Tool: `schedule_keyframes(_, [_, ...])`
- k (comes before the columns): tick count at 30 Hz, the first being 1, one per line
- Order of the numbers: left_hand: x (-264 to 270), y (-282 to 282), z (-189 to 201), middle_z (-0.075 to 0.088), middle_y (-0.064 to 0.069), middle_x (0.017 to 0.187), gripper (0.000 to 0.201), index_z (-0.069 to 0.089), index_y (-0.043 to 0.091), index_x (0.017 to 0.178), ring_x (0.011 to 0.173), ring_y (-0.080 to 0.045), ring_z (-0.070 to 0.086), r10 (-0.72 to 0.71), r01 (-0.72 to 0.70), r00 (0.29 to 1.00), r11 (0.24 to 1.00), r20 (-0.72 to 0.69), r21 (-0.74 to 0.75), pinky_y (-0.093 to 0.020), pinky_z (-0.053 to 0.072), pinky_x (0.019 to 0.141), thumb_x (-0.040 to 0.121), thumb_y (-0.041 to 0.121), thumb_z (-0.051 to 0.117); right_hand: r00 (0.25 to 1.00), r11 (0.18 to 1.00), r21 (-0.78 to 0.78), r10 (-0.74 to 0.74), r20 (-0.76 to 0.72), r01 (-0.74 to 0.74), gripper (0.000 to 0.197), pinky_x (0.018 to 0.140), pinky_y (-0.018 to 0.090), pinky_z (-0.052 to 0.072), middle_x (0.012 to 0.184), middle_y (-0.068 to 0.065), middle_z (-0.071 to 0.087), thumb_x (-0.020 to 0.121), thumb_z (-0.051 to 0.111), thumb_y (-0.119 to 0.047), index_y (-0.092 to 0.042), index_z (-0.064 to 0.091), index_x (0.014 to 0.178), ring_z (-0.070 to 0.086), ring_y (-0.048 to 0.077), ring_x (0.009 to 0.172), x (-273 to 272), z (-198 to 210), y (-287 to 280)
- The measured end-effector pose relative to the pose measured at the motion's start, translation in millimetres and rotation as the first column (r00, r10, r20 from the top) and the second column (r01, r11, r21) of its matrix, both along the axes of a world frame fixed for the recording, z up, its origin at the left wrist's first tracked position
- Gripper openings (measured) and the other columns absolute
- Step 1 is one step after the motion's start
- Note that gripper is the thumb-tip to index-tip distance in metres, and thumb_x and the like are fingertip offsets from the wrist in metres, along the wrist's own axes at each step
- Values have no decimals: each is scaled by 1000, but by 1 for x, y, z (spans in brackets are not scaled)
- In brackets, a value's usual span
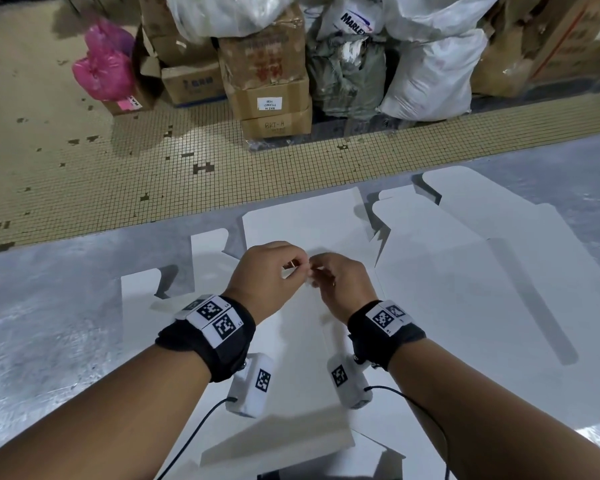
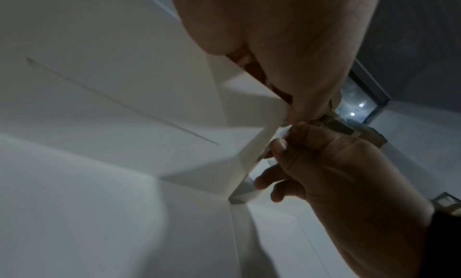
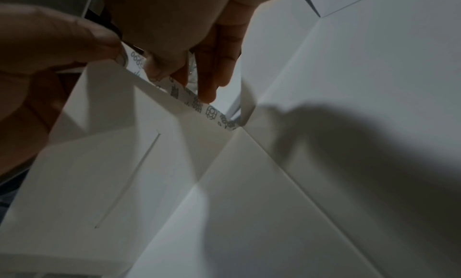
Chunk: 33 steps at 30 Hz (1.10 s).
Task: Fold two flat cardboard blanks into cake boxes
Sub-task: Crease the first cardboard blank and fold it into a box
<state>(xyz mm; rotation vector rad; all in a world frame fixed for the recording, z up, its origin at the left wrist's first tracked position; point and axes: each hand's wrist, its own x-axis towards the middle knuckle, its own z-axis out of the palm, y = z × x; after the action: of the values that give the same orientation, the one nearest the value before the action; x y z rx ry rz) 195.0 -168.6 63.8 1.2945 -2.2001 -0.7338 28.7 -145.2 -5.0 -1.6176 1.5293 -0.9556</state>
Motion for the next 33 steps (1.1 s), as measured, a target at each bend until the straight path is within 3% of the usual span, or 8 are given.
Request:
schedule_keyframes(4, [0,-1,-2,63,12,80,8,67,20,82,78,-11,60,-8,7,999,1000,31,29,-34,53,71,88,15,68,995,998,14,59,-85,-58,19,78,32,55,91,-3,73,91,62,-3,-12,75,100,68,16,81,-3,-7,0])
schedule_keyframes(9, [4,-3,-1,64,13,82,9,69,21,84,80,-9,61,-38,37,999,997,0,65,-27,52,74,90,13,68,979,990,-115,60,-196,-84,10,65,39,55,86,-1,71,88,65,-11,-14,75,88,67,23,75,2,-20,-9])
schedule_keyframes(18, [9,-9,4,68,12,80,10,73,19,83,81,-9,64,-1,8,998,994,-58,106,-17,50,76,89,11,71,966,988,-110,79,-245,-109,3,58,36,52,83,-1,63,83,73,-13,-16,75,84,61,23,66,-2,-29,-9])
schedule_keyframes(22, [8,-10,4,70,10,83,8,75,16,85,82,-10,66,-2,10,998,993,-68,119,-16,50,76,88,11,71,956,993,-107,21,-293,-55,6,53,29,42,80,-2,56,81,76,-10,-15,73,78,57,22,63,6,-33,-14])
schedule_keyframes(24, [9,-11,3,71,9,83,7,75,16,85,82,-10,66,-4,12,998,993,-68,119,-17,51,77,88,10,71,949,994,-102,11,-314,-45,7,54,26,37,81,-4,54,81,76,-9,-15,72,79,57,20,63,8,-34,-15])
schedule_keyframes(29, [10,-13,3,70,11,82,12,74,21,82,81,-11,65,22,-11,996,991,-81,134,-17,50,77,89,11,71,952,996,-21,80,-295,-90,5,60,24,41,86,-5,59,82,75,-12,-17,74,80,60,16,70,2,-40,-14])
schedule_keyframes(33, [10,-13,2,70,12,82,13,74,21,82,81,-10,65,15,-3,996,990,-86,138,-17,49,76,88,10,72,941,997,-19,62,-334,-73,7,56,25,36,81,-5,55,82,75,-12,-15,72,76,54,18,63,4,-45,-15])
